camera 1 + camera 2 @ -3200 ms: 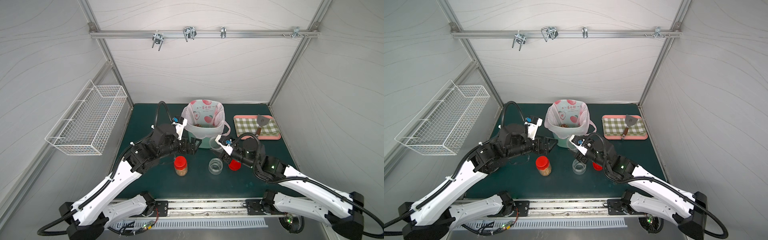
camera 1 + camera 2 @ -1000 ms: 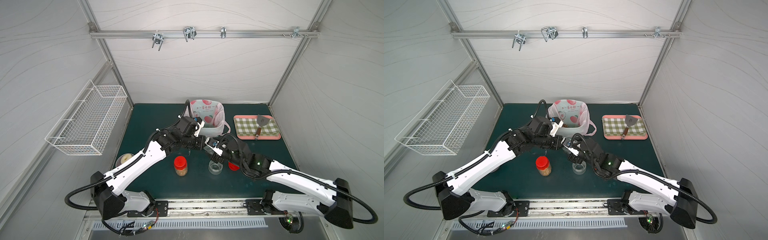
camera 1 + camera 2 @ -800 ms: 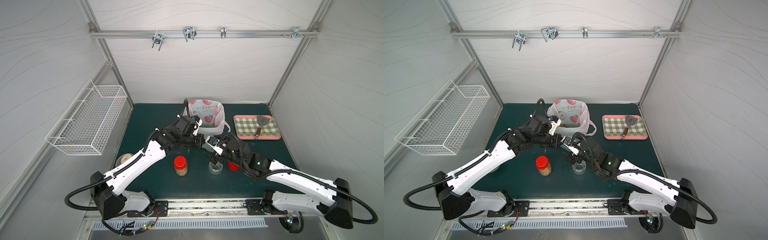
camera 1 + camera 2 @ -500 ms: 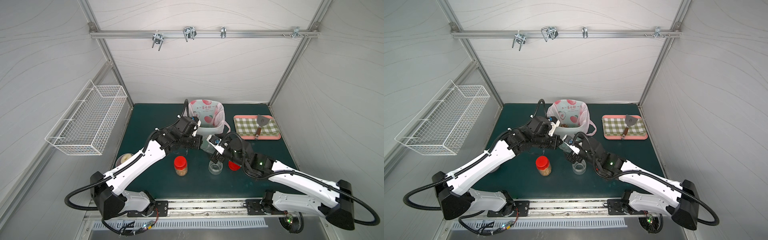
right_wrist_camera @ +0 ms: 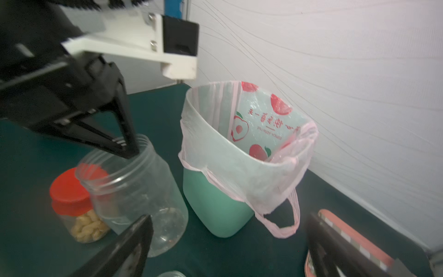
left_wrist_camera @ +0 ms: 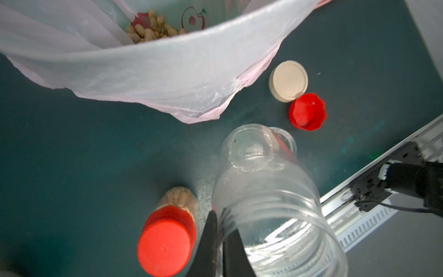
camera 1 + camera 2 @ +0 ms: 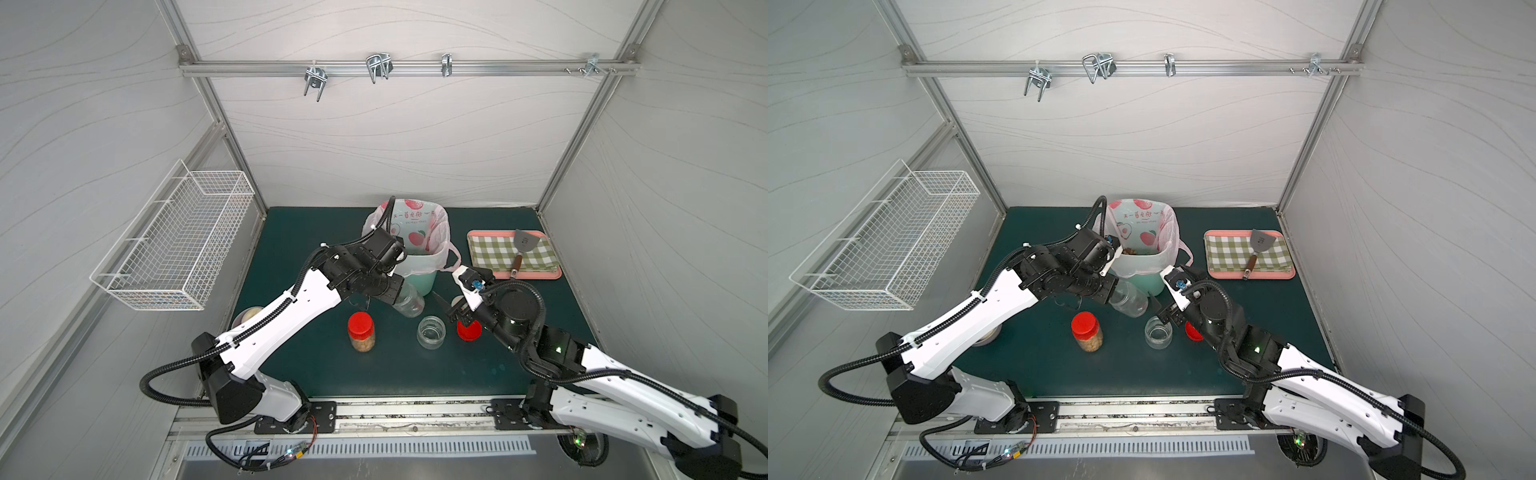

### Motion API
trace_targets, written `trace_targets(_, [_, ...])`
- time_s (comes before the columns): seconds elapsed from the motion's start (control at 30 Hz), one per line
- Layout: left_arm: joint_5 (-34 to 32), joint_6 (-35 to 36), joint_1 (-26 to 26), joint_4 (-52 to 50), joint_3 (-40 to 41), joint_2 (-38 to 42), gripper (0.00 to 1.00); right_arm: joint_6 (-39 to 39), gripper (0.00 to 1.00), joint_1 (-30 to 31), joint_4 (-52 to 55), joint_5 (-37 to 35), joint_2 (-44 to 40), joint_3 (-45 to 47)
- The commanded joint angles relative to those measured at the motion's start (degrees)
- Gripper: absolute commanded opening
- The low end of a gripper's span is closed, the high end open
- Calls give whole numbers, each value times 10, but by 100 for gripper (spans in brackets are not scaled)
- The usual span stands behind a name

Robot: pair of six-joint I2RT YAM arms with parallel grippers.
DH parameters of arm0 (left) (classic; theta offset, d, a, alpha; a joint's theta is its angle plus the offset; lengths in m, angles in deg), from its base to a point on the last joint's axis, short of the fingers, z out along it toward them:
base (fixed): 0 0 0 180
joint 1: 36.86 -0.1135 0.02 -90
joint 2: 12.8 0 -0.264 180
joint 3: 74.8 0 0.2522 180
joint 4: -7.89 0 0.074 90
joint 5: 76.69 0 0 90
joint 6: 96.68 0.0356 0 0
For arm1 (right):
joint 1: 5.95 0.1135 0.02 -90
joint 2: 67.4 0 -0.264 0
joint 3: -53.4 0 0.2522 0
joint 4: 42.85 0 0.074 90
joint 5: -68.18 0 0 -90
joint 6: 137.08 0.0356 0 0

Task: Empty moldy peanuts from jars
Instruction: Place the jar at the center of the board.

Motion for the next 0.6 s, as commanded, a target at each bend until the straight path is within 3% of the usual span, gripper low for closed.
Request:
trace_targets(0.0, [-43,17,12,-47,-28,-8,0,108,99,-14,23,-69,-38,26])
trace_targets(0.3, [-80,14,47,-68,-13,-8,0,197,99,-41,38,-71,-124,129])
trace_targets(0.57, [-74,13,65,-79,-3,-30,0,239,99,-57,31,-76,-112,157])
